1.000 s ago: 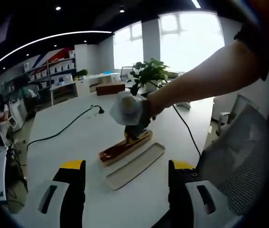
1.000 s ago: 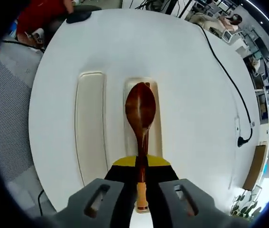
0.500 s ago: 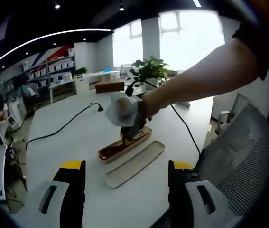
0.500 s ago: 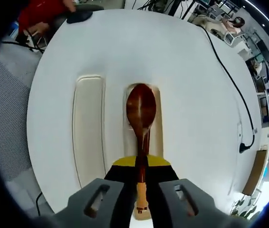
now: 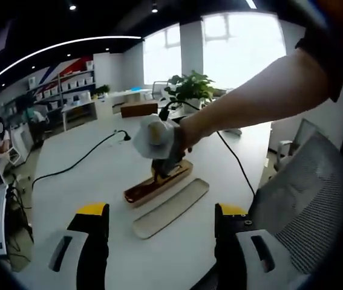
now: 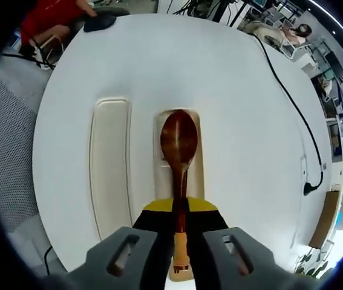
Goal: Arrange the utensils inside the cutlery case until each visible utensil rests in its matching compartment.
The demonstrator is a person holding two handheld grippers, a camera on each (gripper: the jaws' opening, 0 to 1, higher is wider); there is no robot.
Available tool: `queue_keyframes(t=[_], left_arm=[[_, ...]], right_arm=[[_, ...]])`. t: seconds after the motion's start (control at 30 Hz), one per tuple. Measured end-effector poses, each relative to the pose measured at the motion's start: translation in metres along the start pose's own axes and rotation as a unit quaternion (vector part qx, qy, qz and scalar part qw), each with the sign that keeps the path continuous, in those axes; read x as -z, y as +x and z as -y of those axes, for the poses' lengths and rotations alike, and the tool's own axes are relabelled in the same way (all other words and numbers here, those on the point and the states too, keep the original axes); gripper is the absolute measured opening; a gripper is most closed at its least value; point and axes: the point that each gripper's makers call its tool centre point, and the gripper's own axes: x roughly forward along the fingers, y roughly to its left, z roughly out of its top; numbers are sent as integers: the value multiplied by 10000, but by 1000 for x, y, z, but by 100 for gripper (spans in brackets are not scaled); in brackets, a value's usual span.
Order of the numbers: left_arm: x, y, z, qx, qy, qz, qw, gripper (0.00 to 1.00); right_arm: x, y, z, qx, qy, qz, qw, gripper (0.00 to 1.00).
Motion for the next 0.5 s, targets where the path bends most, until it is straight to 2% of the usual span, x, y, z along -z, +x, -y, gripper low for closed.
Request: queue_keyframes(t=[0.27,0.5], left_arm=[[-1,0,0,0,6,11,10000,73],[-2,0,0,-9,51,16,10000,73]], right_arm=[[0,-5,-2,-19,73,77,9999,7],[4,-19,1,141,223,213,9994,10]])
